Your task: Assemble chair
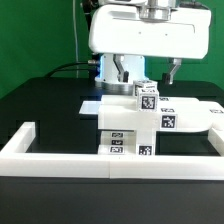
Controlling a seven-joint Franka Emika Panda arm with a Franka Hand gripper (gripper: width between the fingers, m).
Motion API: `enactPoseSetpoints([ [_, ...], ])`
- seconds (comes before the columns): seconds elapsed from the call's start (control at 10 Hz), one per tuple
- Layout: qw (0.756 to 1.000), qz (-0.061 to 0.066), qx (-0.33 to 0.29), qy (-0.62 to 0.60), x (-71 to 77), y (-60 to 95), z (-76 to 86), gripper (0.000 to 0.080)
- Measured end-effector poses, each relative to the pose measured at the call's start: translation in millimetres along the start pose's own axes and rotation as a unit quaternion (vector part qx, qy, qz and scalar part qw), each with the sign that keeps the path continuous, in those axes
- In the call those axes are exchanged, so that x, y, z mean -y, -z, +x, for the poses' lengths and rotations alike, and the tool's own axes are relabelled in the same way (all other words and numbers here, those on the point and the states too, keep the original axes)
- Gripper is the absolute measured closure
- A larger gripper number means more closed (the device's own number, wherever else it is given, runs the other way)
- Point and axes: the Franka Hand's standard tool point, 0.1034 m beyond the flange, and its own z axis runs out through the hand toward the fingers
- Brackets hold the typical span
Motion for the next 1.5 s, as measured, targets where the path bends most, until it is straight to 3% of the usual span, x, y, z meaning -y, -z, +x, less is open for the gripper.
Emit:
enactPoseSetpoints([
  [0.1, 1.0, 0.0, 0.0, 0.0, 0.0, -0.3, -0.2, 0.0181],
  [0.3, 1.0, 0.0, 0.0, -0.002, -0.3, -0.3, -0.2, 0.0467],
  [0.4, 1.0, 0.0, 0.0, -0.008, -0.4, -0.3, -0.2, 0.0467],
  [0.5, 1.0, 0.0, 0.0, -0.009, -0.4, -0.3, -0.2, 0.0515],
  [0.9, 0.989, 0.0, 0.0, -0.149, -0.4, -0.5, 0.7, 0.0515],
  [1.5, 0.931, 0.001, 0.004, -0.365, 3.7, 0.2, 3.1, 0.0514],
])
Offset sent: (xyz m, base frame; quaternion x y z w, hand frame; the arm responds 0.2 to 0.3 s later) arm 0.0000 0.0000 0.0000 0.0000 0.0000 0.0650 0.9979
